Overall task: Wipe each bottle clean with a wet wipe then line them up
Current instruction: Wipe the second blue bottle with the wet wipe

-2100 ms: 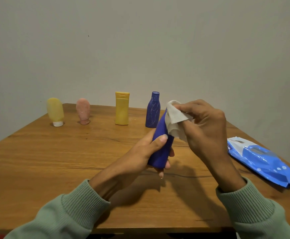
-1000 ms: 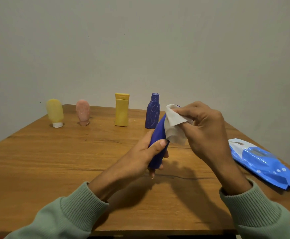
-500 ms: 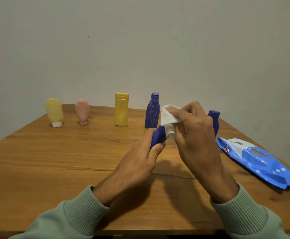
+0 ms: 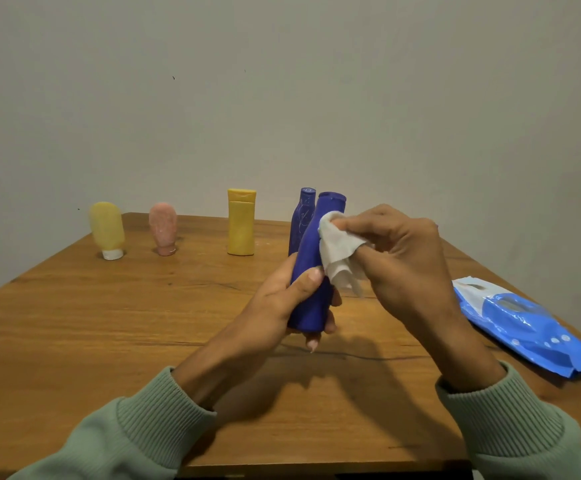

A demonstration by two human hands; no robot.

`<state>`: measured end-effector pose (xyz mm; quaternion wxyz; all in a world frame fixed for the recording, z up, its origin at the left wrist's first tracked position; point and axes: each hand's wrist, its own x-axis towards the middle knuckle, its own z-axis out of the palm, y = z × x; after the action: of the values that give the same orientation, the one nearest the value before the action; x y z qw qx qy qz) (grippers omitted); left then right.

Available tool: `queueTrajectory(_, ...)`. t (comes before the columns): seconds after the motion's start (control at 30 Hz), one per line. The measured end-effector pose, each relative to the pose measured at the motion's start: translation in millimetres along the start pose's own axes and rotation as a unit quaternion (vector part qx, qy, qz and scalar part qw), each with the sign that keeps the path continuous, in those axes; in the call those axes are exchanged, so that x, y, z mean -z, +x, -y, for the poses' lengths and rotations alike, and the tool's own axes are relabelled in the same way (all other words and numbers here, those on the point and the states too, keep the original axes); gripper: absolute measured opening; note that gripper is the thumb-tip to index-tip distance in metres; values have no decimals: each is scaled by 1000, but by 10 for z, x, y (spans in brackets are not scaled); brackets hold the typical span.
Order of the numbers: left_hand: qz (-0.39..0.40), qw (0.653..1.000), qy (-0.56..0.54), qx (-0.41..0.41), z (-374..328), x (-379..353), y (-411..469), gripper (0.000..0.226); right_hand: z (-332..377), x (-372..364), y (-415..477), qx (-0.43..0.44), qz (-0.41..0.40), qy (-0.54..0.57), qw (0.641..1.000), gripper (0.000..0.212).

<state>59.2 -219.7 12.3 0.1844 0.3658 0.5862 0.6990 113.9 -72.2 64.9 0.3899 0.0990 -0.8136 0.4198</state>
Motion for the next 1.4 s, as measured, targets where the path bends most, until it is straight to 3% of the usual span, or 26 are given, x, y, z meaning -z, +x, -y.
queueTrajectory(0.1, 46, 996, -69, 17, -28, 2, -1, 40, -55, 0, 24, -40, -63, 67, 995, 24)
queueTrajectory(0.4, 150, 958, -236, 66, -95, 14, -48, 39, -7, 23, 37, -97, -65, 190, 975, 33)
queueTrajectory(0.6, 194, 920, -332, 80, -81, 58, -36, 36, -20, 120, 53, -126, 64, 192, 971, 31)
queueTrajectory(0.73, 185, 918, -340, 84, -67, 66, -43, 38, -17, 178, 60, -105, 123, 167, 973, 30)
queueTrajectory(0.93, 120, 976, -170, 72, -47, 21, -32, 42, -45, 149, 78, -102, -14, 190, 976, 27)
queueTrajectory(1.07, 46, 998, -35, 28, 17, -14, -11, 40, -84, 110, 62, -90, 19, 88, 992, 20)
queueTrajectory(1.2, 0, 997, 76, 13, -9, -50, -27, 38, -34, 16, 11, -3, 40, -62, 997, 27)
queueTrajectory(1.4, -48, 971, 234, -23, 30, -73, -27, 24, -48, -92, -49, 93, -47, -191, 976, 36)
